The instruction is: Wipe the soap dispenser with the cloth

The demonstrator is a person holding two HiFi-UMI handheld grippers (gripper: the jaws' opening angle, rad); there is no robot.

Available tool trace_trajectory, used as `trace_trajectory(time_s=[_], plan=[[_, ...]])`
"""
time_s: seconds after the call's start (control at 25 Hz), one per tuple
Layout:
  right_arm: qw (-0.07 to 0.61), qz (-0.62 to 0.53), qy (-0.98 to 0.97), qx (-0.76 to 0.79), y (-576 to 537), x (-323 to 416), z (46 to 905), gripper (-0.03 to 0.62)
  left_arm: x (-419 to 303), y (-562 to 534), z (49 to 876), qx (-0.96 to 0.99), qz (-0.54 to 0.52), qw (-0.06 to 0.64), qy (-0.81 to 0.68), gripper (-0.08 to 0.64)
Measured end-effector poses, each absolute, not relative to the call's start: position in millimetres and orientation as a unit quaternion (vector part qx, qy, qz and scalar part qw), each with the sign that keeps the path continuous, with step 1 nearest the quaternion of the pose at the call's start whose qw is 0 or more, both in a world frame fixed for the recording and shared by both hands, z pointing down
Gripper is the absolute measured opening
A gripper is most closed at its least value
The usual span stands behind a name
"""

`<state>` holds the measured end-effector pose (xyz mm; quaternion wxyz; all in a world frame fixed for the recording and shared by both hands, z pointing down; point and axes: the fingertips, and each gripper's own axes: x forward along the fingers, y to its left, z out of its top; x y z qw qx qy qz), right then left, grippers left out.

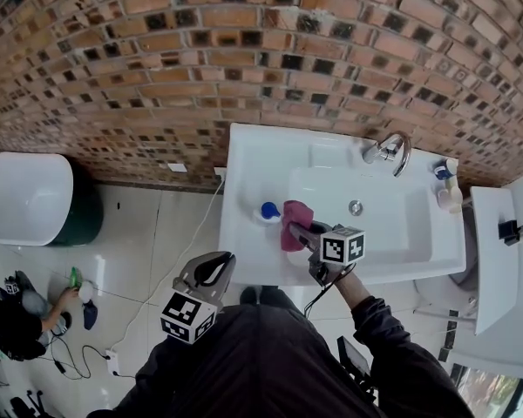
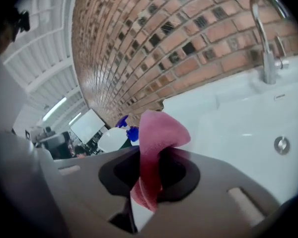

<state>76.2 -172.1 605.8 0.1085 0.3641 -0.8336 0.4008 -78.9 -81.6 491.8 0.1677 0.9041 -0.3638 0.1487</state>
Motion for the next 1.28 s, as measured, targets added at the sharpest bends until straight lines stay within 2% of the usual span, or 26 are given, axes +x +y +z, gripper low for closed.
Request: trace_trajectory(time_s=[0.16, 0.4, 0.56, 0.76, 1.04, 1.28], plan=[[0.053, 0.502, -0.789, 0.349, -182, 67, 628, 0.072, -71, -86, 491, 0.904, 0.153, 0.162, -0.364, 0.025], [0.138, 0.542, -0.760, 0.331, -169, 57, 693, 0.072, -60, -97, 497, 0.901, 0.173, 0.156, -0.365, 0.031], [0.164, 0.534, -0.767, 0.315, -169, 54, 699, 0.072, -41, -118, 505, 0.900, 0.198, 0.146, -0.360, 0.045], [0.194, 0.458, -0.812, 0.306, -177, 66, 670, 0.072, -14, -159, 515, 0.894, 0.216, 0.136, -0.368, 0.059], [0.295, 0.207, -0.912, 0.195, -222, 63, 595, 0.072, 18, -182, 522, 0.902, 0.232, 0.115, -0.347, 0.075], [0.384, 0.171, -0.907, 0.019, -230, 29, 589, 0.072, 27, -180, 540, 0.897, 0.242, 0.147, -0.339, 0.080]])
